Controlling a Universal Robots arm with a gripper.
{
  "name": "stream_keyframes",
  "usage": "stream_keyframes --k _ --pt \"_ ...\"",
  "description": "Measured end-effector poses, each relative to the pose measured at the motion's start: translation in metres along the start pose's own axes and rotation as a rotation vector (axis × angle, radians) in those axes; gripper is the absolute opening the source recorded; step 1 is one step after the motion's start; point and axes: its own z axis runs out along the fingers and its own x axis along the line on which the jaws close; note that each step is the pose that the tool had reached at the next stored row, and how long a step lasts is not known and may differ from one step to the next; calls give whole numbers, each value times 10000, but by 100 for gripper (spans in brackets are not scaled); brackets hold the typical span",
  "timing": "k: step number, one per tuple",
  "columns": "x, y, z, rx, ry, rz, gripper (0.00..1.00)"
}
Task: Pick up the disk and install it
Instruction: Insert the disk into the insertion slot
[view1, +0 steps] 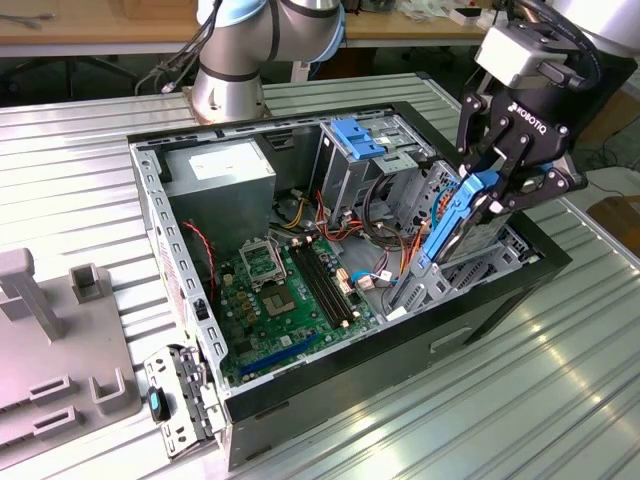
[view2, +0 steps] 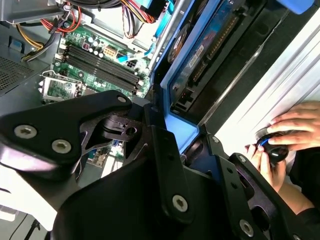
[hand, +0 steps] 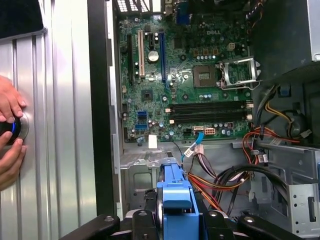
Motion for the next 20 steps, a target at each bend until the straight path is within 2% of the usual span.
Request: stream_keyframes --k 2,6,20 --pt "3 -16 34 -54 -15 -1 37" --pt "11 -36 88 -57 -32 -3 37" --pt "51 -100 337 -59 -69 -5 37"
